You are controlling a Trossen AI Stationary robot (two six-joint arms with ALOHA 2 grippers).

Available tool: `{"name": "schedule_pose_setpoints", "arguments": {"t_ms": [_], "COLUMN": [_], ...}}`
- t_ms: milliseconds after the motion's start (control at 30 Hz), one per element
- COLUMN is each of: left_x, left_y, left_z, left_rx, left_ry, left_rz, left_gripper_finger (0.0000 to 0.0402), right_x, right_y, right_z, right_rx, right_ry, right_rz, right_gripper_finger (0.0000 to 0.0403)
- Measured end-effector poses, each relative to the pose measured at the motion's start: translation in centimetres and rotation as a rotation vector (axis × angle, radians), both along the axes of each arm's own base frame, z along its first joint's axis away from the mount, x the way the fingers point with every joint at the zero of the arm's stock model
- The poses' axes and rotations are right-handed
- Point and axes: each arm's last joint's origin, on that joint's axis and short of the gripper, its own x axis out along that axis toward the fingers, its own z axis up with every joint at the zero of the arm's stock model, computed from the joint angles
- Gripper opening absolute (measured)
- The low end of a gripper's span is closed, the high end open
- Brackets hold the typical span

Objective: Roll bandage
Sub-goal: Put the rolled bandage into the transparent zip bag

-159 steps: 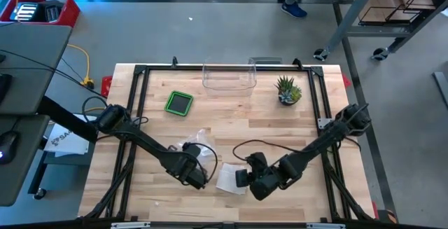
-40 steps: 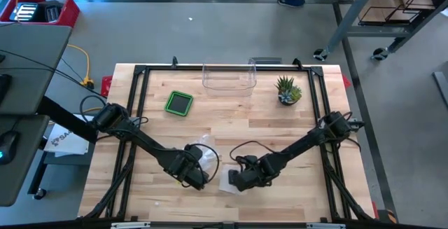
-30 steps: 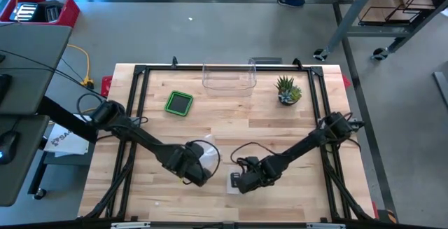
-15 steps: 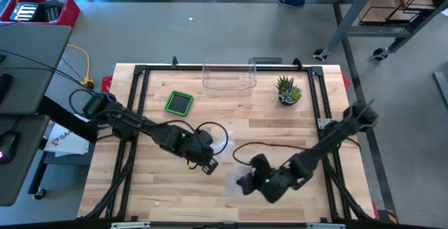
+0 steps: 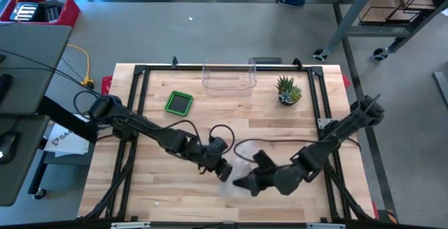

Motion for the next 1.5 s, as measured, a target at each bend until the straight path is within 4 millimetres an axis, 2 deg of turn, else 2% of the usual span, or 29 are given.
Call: {"name": "schedule_pose_setpoints", "arguments": {"t_ms": [133,267,333,400,500,700,800,933,1067,1200,1500], "left_x": [-0.3,-0.6,-0.4,0.0,1.0,3.4,4.0,4.4,5.0,5.7,6.7], "left_y": [-1.0,-1.6,-1.9,-2.1,-2.2,-2.1,-2.0,-1.8,-1.1,-0.2,-0.5], "left_z": [0.1,0.0,0.2,0.1,-1.3,-2.9,-3.7,-2.8,-2.2,-1.8,-4.6], "left_rx": [-0.027,-0.031,-0.050,-0.074,-0.116,-0.220,-0.241,-0.218,-0.190,-0.177,-0.169], "left_ry": [0.000,-0.016,-0.059,-0.084,-0.072,-0.156,-0.148,-0.153,-0.177,-0.194,-0.091], "left_rz": [-0.030,0.099,0.137,0.149,0.189,0.210,0.197,0.158,0.190,0.147,0.073], "left_gripper_finger": [0.0000,0.0000,0.0000,0.0000,0.0000,0.0000,0.0000,0.0000,0.0000,0.0000,0.0000], "right_x": [-1.9,-4.1,-4.5,-4.3,-3.6,-2.3,-2.4,-2.8,-2.7,-2.8,-2.0], "right_y": [-1.4,-3.1,-3.7,-3.9,-4.1,-4.8,-5.5,-6.2,-6.4,-6.5,-5.7], "right_z": [0.7,2.0,2.5,2.8,2.8,1.4,0.8,-0.2,-0.2,-0.5,-3.0], "right_rx": [-0.002,0.012,0.027,0.043,0.065,0.065,0.045,0.047,0.069,0.068,0.114], "right_ry": [0.103,0.155,0.148,0.129,0.124,0.215,0.293,0.434,0.445,0.477,0.658], "right_rz": [-0.063,-0.176,-0.201,-0.205,-0.182,-0.157,-0.165,-0.144,-0.151,-0.160,-0.076], "right_gripper_finger": [0.0036,0.0036,0.0036,0.0036,0.0036,0.0036,0.0036,0.0036,0.0036,0.0036,0.0036]}}
